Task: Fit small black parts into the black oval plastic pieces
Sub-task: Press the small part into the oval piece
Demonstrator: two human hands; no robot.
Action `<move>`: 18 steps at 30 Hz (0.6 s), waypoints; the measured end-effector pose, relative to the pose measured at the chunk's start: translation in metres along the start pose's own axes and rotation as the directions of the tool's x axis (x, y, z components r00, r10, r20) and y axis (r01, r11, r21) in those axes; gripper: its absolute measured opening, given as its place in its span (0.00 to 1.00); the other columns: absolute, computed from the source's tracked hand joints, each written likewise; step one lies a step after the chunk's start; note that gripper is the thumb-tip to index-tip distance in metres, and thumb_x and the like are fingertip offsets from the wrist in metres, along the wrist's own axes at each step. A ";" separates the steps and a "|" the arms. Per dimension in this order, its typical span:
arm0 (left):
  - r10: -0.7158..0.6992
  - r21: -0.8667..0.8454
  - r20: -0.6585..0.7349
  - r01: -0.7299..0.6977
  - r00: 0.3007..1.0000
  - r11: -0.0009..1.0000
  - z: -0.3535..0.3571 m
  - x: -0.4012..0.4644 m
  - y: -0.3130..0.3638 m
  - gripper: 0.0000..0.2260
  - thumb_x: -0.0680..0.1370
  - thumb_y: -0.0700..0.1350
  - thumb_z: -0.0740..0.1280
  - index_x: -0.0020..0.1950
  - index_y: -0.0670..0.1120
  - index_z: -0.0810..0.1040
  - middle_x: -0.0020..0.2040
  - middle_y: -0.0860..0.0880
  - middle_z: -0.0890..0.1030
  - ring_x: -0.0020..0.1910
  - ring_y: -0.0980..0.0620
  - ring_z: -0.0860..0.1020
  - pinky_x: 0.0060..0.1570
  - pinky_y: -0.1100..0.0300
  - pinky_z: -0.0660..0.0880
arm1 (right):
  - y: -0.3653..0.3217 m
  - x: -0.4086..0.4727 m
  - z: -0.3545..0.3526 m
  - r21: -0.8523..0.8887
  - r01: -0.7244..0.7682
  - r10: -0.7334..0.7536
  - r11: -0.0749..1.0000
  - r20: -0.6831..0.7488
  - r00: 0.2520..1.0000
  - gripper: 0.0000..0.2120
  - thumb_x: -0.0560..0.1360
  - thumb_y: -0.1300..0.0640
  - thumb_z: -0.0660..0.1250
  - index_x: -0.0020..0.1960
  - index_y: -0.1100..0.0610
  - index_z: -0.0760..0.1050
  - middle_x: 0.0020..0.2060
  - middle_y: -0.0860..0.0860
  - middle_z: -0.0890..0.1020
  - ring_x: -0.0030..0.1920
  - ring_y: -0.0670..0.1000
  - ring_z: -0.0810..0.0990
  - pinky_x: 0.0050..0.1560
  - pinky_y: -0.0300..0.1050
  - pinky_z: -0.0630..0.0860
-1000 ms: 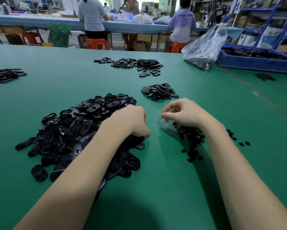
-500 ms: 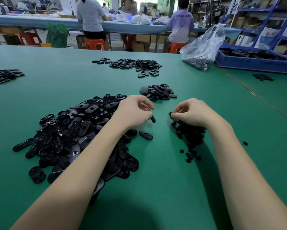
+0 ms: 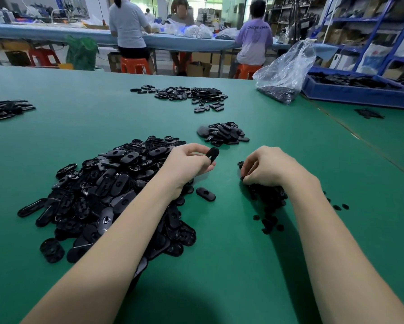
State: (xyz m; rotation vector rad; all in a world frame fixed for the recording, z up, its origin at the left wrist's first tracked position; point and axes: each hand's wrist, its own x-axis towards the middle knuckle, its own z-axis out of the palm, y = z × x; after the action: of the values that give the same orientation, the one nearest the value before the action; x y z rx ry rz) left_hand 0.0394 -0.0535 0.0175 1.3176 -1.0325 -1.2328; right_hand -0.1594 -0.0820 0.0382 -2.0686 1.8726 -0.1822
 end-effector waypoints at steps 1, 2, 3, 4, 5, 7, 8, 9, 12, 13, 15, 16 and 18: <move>-0.005 -0.036 -0.006 0.005 1.000 0.999 0.001 0.000 0.000 0.09 0.77 0.29 0.65 0.48 0.40 0.80 0.37 0.46 0.84 0.47 0.47 0.86 0.53 0.57 0.82 | 0.000 0.000 0.000 0.002 0.006 -0.006 1.000 0.002 1.000 0.03 0.68 0.53 0.75 0.40 0.45 0.84 0.45 0.43 0.86 0.50 0.49 0.83 0.54 0.46 0.81; -0.007 -0.061 -0.010 0.006 1.000 0.998 0.002 0.000 0.001 0.07 0.78 0.29 0.65 0.49 0.40 0.79 0.38 0.45 0.83 0.46 0.47 0.86 0.51 0.58 0.83 | -0.001 0.001 0.000 0.010 0.013 -0.013 1.000 -0.008 1.000 0.03 0.68 0.53 0.75 0.40 0.45 0.84 0.45 0.43 0.86 0.50 0.49 0.83 0.55 0.47 0.81; -0.004 -0.064 -0.010 0.003 1.000 0.998 0.002 -0.001 0.001 0.05 0.78 0.31 0.67 0.50 0.39 0.79 0.39 0.44 0.83 0.45 0.48 0.86 0.50 0.58 0.83 | -0.001 0.001 0.000 0.028 0.019 -0.019 0.999 -0.031 0.999 0.03 0.69 0.54 0.74 0.40 0.45 0.84 0.44 0.43 0.86 0.50 0.50 0.83 0.55 0.47 0.81; 0.004 -0.043 -0.005 -0.004 1.000 0.999 0.002 -0.001 0.000 0.05 0.78 0.32 0.68 0.51 0.39 0.79 0.40 0.43 0.83 0.44 0.48 0.86 0.49 0.60 0.83 | 0.000 0.002 0.000 0.054 0.029 -0.025 0.998 -0.064 0.998 0.04 0.69 0.55 0.74 0.40 0.46 0.84 0.43 0.43 0.86 0.49 0.49 0.83 0.53 0.46 0.80; 0.013 -0.011 0.001 -0.013 1.000 1.000 0.002 -0.002 0.000 0.05 0.78 0.33 0.69 0.52 0.39 0.79 0.41 0.43 0.84 0.43 0.49 0.85 0.47 0.62 0.83 | 0.000 0.004 0.000 0.096 0.042 -0.032 0.995 -0.100 0.994 0.04 0.70 0.55 0.73 0.40 0.46 0.84 0.42 0.43 0.86 0.48 0.48 0.84 0.50 0.44 0.80; 0.031 0.026 0.008 -0.031 0.999 0.999 0.003 -0.003 0.000 0.06 0.77 0.34 0.70 0.53 0.40 0.78 0.42 0.42 0.84 0.41 0.50 0.83 0.44 0.64 0.82 | 0.000 0.005 -0.001 0.281 0.081 -0.045 0.956 -0.134 0.990 0.06 0.71 0.58 0.71 0.42 0.48 0.84 0.37 0.44 0.87 0.41 0.43 0.84 0.43 0.39 0.77; 0.034 0.018 0.013 -0.034 0.999 0.999 0.003 -0.003 0.000 0.07 0.77 0.33 0.70 0.53 0.41 0.77 0.42 0.42 0.84 0.40 0.50 0.83 0.44 0.64 0.82 | -0.001 0.004 -0.001 0.423 0.099 -0.048 0.901 -0.130 0.990 0.07 0.72 0.60 0.71 0.43 0.50 0.85 0.36 0.46 0.87 0.38 0.43 0.83 0.41 0.37 0.76; 0.033 -0.006 0.019 -0.032 0.999 0.999 0.003 -0.004 0.000 0.08 0.77 0.33 0.70 0.53 0.41 0.77 0.43 0.41 0.85 0.40 0.49 0.83 0.45 0.63 0.82 | -0.002 0.004 -0.002 0.561 0.113 -0.052 0.820 -0.122 0.991 0.07 0.73 0.62 0.70 0.43 0.52 0.85 0.36 0.48 0.87 0.36 0.44 0.83 0.40 0.36 0.77; 0.037 -0.054 0.041 -0.035 0.998 0.998 0.002 -0.004 -0.001 0.11 0.76 0.33 0.71 0.57 0.41 0.77 0.46 0.41 0.85 0.41 0.47 0.85 0.51 0.59 0.83 | -0.006 0.003 -0.005 0.791 0.127 -0.089 0.599 -0.092 0.992 0.10 0.74 0.68 0.70 0.44 0.56 0.85 0.37 0.54 0.86 0.40 0.48 0.85 0.44 0.37 0.82; 0.043 -0.052 0.049 -0.040 0.998 0.998 0.002 -0.003 -0.001 0.12 0.76 0.33 0.71 0.58 0.41 0.77 0.47 0.41 0.85 0.42 0.47 0.86 0.53 0.58 0.82 | -0.006 0.002 -0.005 0.823 0.123 -0.110 0.555 -0.073 0.991 0.10 0.74 0.69 0.70 0.45 0.56 0.85 0.37 0.54 0.86 0.41 0.48 0.86 0.45 0.38 0.82; 0.056 -0.051 0.063 -0.052 0.996 0.997 0.001 -0.004 -0.002 0.13 0.76 0.33 0.71 0.59 0.41 0.78 0.49 0.40 0.85 0.43 0.45 0.86 0.54 0.57 0.82 | -0.008 0.001 -0.003 0.866 0.107 -0.148 0.488 -0.039 0.988 0.10 0.75 0.71 0.70 0.46 0.59 0.85 0.38 0.55 0.86 0.44 0.51 0.87 0.48 0.39 0.82; 0.063 -0.051 0.069 -0.060 0.996 0.997 0.001 -0.004 -0.002 0.13 0.76 0.33 0.71 0.60 0.42 0.79 0.49 0.40 0.85 0.44 0.45 0.86 0.53 0.57 0.82 | -0.008 0.001 -0.002 0.882 0.100 -0.158 0.460 -0.030 0.987 0.09 0.75 0.72 0.70 0.46 0.60 0.85 0.39 0.55 0.86 0.45 0.52 0.88 0.49 0.39 0.82; 0.078 -0.044 0.079 -0.075 0.994 0.996 0.001 -0.005 -0.002 0.14 0.76 0.33 0.71 0.60 0.43 0.80 0.49 0.40 0.86 0.44 0.44 0.86 0.52 0.58 0.83 | -0.010 0.001 0.000 0.905 0.092 -0.164 0.416 -0.025 0.986 0.08 0.76 0.73 0.70 0.47 0.63 0.84 0.40 0.55 0.86 0.46 0.54 0.88 0.48 0.38 0.82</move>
State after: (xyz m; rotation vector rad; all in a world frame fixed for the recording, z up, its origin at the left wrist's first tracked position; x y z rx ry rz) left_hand 0.0380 -0.0489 0.0161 1.1940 -1.0989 -1.2511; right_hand -0.1496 -0.0821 0.0416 -1.3558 1.0864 -0.9355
